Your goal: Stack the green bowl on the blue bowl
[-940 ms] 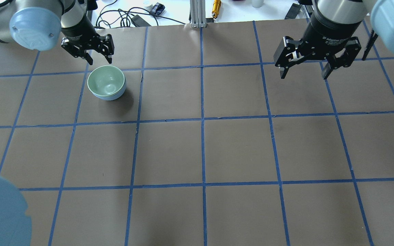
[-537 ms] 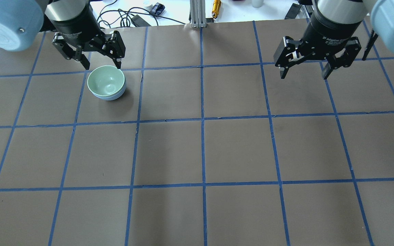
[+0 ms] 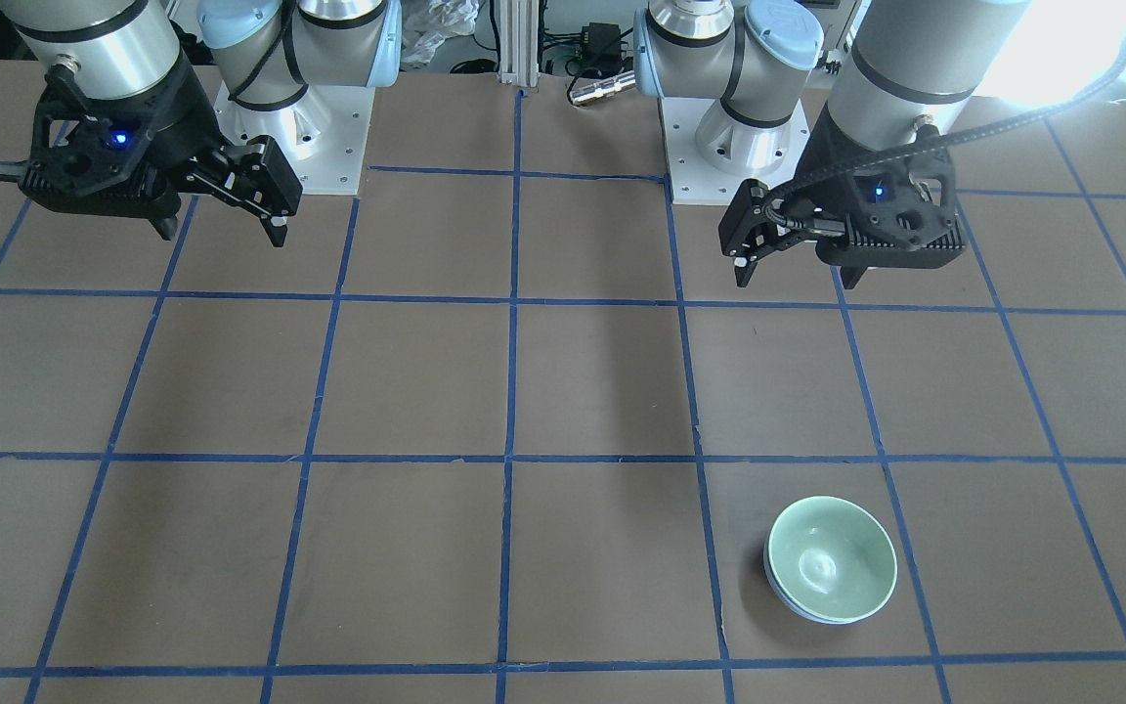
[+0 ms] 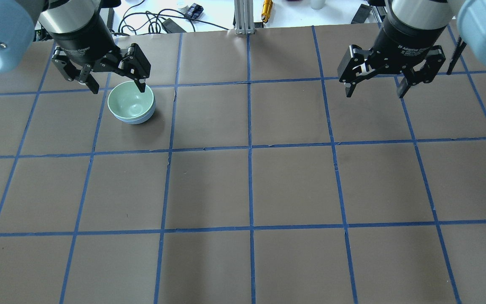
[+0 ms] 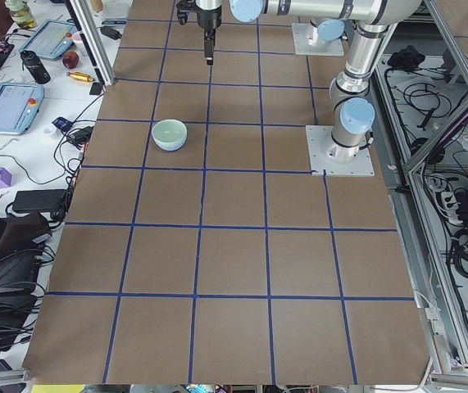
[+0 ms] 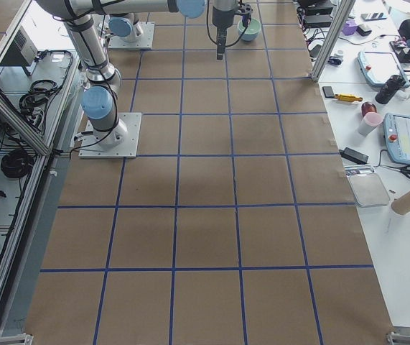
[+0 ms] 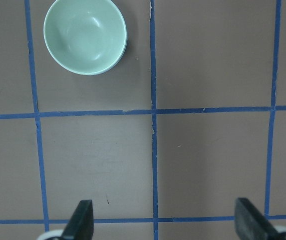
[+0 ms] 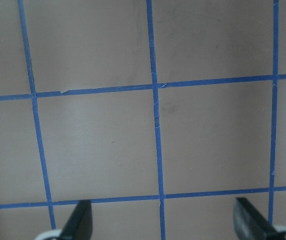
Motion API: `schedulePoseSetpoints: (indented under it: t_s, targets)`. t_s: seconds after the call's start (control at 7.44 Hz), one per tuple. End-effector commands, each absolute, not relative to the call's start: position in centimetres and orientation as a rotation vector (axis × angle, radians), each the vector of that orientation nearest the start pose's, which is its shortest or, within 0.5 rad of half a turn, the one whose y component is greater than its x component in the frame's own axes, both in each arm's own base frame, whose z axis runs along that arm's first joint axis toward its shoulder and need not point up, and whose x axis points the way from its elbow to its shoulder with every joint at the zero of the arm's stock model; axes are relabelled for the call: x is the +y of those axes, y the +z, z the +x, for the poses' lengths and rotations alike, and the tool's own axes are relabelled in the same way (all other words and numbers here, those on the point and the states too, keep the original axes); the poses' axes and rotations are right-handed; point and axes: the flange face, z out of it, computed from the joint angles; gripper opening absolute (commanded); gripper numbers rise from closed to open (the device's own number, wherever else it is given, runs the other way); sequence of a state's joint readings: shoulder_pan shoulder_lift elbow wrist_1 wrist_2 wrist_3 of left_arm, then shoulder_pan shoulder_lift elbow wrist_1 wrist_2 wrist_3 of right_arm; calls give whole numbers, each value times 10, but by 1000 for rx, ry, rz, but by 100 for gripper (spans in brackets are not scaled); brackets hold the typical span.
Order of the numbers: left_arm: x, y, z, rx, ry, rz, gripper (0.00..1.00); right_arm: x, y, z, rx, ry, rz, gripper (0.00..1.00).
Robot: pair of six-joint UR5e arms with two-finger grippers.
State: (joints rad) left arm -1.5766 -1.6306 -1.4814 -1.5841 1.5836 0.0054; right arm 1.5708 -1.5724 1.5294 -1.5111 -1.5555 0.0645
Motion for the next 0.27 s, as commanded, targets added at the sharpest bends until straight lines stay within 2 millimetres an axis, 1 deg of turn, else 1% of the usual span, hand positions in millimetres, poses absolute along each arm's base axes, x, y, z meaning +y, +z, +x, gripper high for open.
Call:
schedulePoseSetpoints:
  t_s: [0.0,0.13]
  targets:
    - [-515,504,-136,3129,-38,21,100,-489,503,135,3125,27,101,100]
    - [-514,502,-137,3131,-27,7,100,-489,503,135,3125,27,101,100]
